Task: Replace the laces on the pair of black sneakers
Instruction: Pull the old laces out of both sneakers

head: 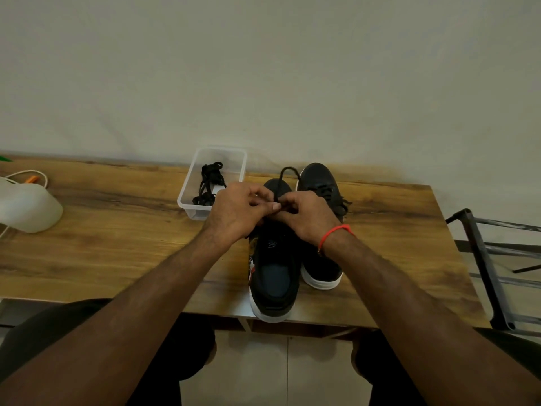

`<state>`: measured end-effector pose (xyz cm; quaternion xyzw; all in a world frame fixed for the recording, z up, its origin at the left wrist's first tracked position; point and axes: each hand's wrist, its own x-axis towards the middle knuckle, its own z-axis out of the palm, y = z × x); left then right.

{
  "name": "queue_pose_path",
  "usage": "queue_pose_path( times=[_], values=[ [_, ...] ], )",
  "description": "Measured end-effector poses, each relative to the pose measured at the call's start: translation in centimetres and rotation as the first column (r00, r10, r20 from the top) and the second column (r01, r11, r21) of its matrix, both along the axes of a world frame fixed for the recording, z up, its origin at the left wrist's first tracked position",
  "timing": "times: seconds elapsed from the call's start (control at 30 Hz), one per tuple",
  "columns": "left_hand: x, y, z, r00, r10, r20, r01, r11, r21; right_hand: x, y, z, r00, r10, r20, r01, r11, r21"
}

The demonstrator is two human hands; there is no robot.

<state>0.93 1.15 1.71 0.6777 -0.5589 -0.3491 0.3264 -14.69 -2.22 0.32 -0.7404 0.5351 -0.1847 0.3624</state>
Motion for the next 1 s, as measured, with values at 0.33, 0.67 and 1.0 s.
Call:
queue_pose_path(
  times=[0.33, 0.67, 1.0],
  values=[
    [1.0, 0.5, 0.0, 0.996, -0.071, -0.046, 0.081, 0.959, 0.273, -0.1, -0.4, -0.4, 0.979, -0.145, 0.141, 0.128, 0.984, 0.126],
    [0.8, 0.3, -0.2, 0.997, -0.038, -0.072, 0.057, 0.957, 0.285, 0.0, 0.1, 0.2, 0.862, -0.351, 0.367, 0.212, 0.905, 0.368],
    [2.0, -0.3, -1.3, 0.992, -0.075, -0.106, 0.106, 0.937, 0.332, -0.7, -0.5, -0.2, 0.97, -0.14, 0.199, 0.094, 0.969, 0.227]
  ],
)
